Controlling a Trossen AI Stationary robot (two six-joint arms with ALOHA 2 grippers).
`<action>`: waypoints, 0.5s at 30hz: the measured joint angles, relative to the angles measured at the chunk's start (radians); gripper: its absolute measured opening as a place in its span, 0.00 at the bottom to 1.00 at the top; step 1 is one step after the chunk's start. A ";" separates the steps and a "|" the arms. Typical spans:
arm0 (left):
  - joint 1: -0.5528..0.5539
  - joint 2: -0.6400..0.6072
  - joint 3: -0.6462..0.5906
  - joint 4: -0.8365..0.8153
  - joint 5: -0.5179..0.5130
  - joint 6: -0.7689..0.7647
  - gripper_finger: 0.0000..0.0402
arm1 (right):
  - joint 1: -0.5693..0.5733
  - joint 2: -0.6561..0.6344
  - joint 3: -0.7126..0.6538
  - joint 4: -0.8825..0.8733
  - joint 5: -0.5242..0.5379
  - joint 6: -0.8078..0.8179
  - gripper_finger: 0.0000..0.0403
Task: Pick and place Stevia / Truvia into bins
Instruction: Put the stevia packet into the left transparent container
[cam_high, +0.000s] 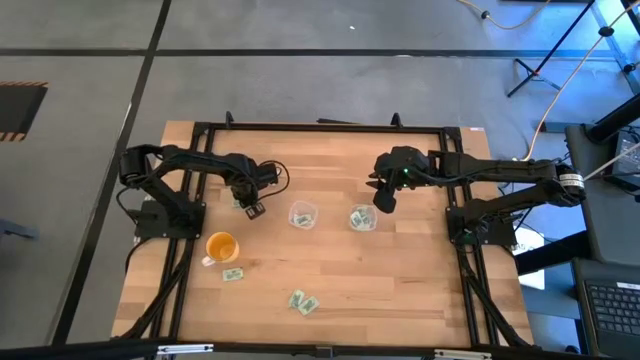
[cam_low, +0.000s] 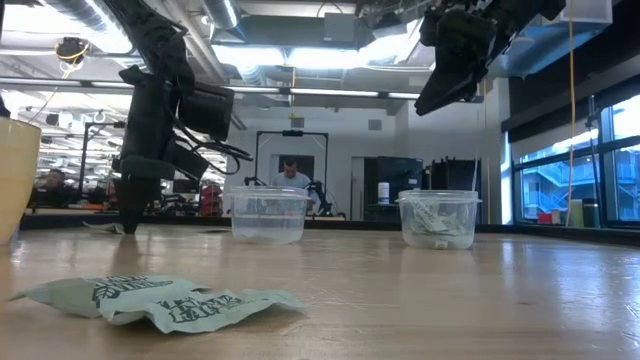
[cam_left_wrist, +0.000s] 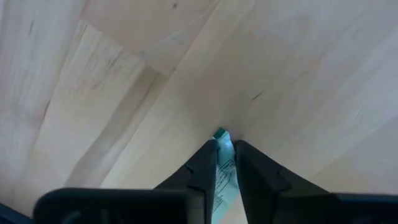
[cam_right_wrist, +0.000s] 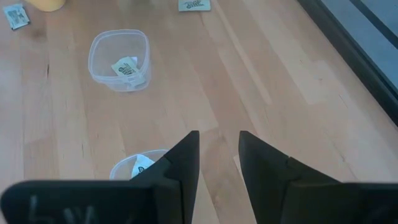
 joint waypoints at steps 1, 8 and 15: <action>0.000 -0.001 -0.001 0.000 0.000 0.012 0.13 | 0.000 0.000 0.000 0.000 0.000 0.000 0.29; 0.002 -0.059 0.007 -0.029 -0.020 0.038 0.06 | 0.000 0.000 0.000 0.000 0.000 0.000 0.29; 0.001 -0.129 0.108 -0.047 -0.010 0.040 0.04 | 0.000 0.000 0.000 0.000 0.000 -0.001 0.29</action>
